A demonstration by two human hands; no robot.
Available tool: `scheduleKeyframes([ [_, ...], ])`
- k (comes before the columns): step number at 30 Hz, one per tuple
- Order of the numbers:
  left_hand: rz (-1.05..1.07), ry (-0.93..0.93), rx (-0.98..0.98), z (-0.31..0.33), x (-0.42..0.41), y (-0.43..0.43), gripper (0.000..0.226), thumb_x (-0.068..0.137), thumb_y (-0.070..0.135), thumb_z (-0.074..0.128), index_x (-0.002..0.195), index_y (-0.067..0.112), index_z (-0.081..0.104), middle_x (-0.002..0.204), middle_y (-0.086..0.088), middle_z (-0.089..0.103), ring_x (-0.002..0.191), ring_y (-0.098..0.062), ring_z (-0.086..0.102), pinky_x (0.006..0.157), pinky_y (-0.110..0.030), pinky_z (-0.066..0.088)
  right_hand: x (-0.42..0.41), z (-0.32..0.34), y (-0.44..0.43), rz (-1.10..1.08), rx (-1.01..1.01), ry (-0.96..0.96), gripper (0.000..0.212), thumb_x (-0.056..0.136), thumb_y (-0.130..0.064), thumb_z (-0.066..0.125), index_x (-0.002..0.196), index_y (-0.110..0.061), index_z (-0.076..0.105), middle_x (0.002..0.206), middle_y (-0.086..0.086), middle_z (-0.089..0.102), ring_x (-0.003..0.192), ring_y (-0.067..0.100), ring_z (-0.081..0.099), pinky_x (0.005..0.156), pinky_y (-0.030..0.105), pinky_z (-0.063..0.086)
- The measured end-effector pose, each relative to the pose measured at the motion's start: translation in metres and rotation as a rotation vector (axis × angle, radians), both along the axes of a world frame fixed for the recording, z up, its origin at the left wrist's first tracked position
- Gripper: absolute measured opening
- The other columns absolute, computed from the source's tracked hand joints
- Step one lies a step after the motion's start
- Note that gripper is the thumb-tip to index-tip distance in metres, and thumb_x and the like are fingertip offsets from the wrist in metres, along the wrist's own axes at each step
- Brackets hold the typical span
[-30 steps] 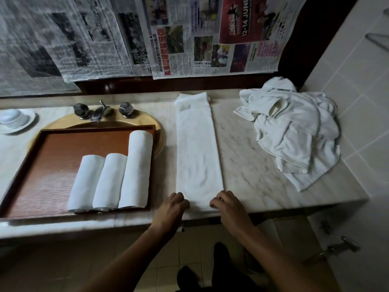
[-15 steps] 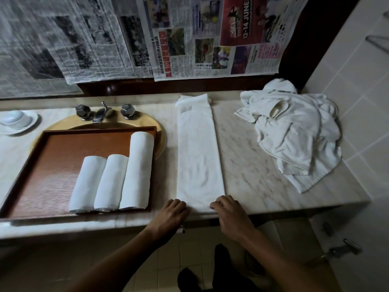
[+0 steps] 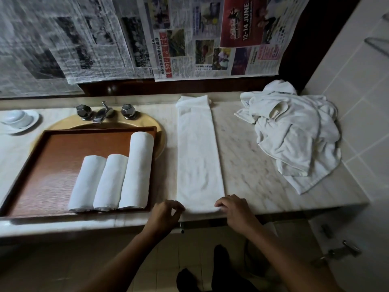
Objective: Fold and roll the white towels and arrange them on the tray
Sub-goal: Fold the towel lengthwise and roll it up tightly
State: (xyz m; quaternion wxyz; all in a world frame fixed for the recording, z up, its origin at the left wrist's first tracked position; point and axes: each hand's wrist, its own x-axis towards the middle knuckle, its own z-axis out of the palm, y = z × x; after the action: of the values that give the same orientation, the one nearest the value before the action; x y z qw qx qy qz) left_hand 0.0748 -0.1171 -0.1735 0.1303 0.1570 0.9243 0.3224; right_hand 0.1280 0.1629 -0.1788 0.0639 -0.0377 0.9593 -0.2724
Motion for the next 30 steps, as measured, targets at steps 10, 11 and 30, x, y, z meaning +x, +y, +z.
scheduleKeyframes([
  [10,0.219,-0.294,0.109,0.008,-0.029,0.001,0.007,0.085,0.022,0.083,0.085,0.028,0.078,0.083,0.015,0.073,0.079,0.003,0.066,0.065,-0.013,0.046,-0.014,-0.001,0.000,-0.167,-0.160,-0.010,0.015,0.093,-0.011,0.068,0.102,-0.022,0.073,0.099,-0.012,0.066,0.092,0.007,0.062,0.084,0.026,0.052],
  [11,0.233,-0.305,0.117,0.007,-0.031,0.002,0.005,0.085,0.021,0.083,0.087,0.025,0.079,0.084,0.015,0.073,0.081,0.001,0.065,0.064,-0.013,0.046,-0.014,-0.003,-0.001,-0.177,-0.161,-0.004,0.015,0.092,-0.011,0.069,0.101,-0.022,0.073,0.099,-0.010,0.066,0.093,0.008,0.062,0.084,0.028,0.053],
  [30,-0.203,0.326,-0.220,-0.014,0.003,0.017,0.034,0.079,0.007,0.069,0.111,0.019,0.068,0.105,0.002,0.061,0.093,-0.019,0.055,0.078,-0.033,0.052,0.000,-0.006,-0.019,0.015,0.140,0.195,0.043,0.078,-0.002,0.063,0.116,-0.021,0.066,0.111,-0.004,0.057,0.099,0.020,0.050,0.079,0.033,0.049],
])
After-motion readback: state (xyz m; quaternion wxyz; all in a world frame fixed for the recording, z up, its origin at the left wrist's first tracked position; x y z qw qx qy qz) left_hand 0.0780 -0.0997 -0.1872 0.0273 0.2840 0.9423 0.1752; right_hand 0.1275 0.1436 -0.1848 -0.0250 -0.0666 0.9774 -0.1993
